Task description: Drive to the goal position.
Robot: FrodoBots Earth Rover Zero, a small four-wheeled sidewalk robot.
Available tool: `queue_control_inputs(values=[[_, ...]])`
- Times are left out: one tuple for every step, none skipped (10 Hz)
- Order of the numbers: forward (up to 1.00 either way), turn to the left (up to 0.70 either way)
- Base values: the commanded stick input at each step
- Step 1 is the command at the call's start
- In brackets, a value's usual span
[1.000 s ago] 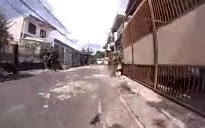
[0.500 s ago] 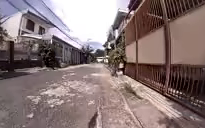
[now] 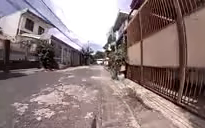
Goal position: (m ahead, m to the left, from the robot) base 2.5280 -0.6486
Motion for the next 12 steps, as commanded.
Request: queue_control_inputs(values=[[0.7,0.0],[0.7,0.0],[0.7,0.0],[0.7,0.0],[0.7,0.0],[0.7,0.0],[0.7,0.0],[0.7,0.0],[0.7,0.0],[0.7,0.0],[0.7,0.0],[0.7,0.0]])
